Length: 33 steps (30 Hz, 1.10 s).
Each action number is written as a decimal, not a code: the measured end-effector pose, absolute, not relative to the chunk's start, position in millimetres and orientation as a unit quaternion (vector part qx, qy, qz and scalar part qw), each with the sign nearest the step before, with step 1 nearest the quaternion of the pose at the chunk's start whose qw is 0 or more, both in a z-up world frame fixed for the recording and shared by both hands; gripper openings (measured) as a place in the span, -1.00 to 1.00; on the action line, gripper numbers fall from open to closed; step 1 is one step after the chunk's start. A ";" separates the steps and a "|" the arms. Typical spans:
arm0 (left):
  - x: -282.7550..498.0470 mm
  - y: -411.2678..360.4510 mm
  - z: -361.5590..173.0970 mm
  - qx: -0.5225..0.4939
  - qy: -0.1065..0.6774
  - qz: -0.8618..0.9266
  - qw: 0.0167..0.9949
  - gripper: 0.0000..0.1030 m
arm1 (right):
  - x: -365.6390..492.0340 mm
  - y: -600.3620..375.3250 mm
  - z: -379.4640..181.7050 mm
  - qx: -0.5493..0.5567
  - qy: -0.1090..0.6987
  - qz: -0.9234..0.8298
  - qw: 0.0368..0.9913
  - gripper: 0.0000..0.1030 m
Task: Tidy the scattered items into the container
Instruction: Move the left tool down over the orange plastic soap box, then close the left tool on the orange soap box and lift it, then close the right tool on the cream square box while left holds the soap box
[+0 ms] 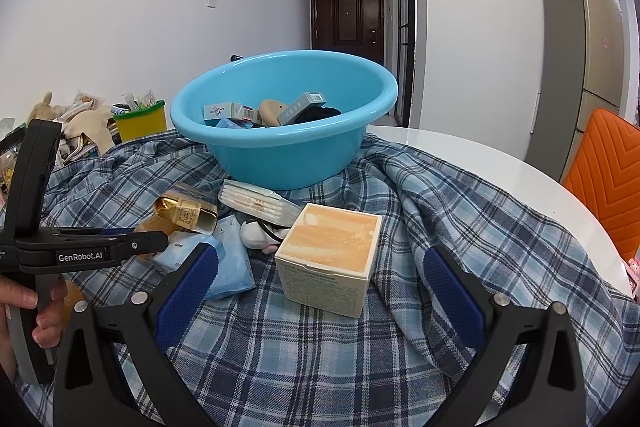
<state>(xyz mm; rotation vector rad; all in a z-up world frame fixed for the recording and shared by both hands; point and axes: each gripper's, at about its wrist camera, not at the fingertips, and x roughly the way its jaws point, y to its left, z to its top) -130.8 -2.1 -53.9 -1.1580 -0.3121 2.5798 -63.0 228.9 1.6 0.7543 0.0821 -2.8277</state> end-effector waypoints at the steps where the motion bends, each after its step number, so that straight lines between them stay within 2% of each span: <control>1: -129.1 -0.7 -52.4 -0.399 -0.106 0.898 0.152 -0.13 | -63.0 228.9 1.6 0.256 0.028 -0.960 0.106 0.99; 7: -112.4 15.7 -36.6 -0.353 -0.051 0.924 0.137 -0.14 | -61.8 229.8 2.3 0.253 0.027 -0.962 0.104 0.99; 13: -69.9 27.6 -12.9 -0.240 0.010 0.965 0.106 -0.14 | -63.4 227.8 1.1 0.259 0.032 -0.960 0.102 0.99; 22: -57.8 22.0 -4.3 -0.203 0.012 0.975 0.088 -0.14 | -69.0 223.4 -1.7 0.273 0.044 -0.956 0.097 0.95; 28: -55.0 23.6 -3.6 -0.197 0.014 0.976 0.090 -0.14 | -81.6 223.5 -9.5 0.311 0.045 -0.946 0.082 0.49; 33: -55.9 24.8 -4.4 -0.199 0.017 0.975 0.095 -0.14 | -88.0 226.6 -15.6 0.333 0.035 -0.939 0.078 -0.04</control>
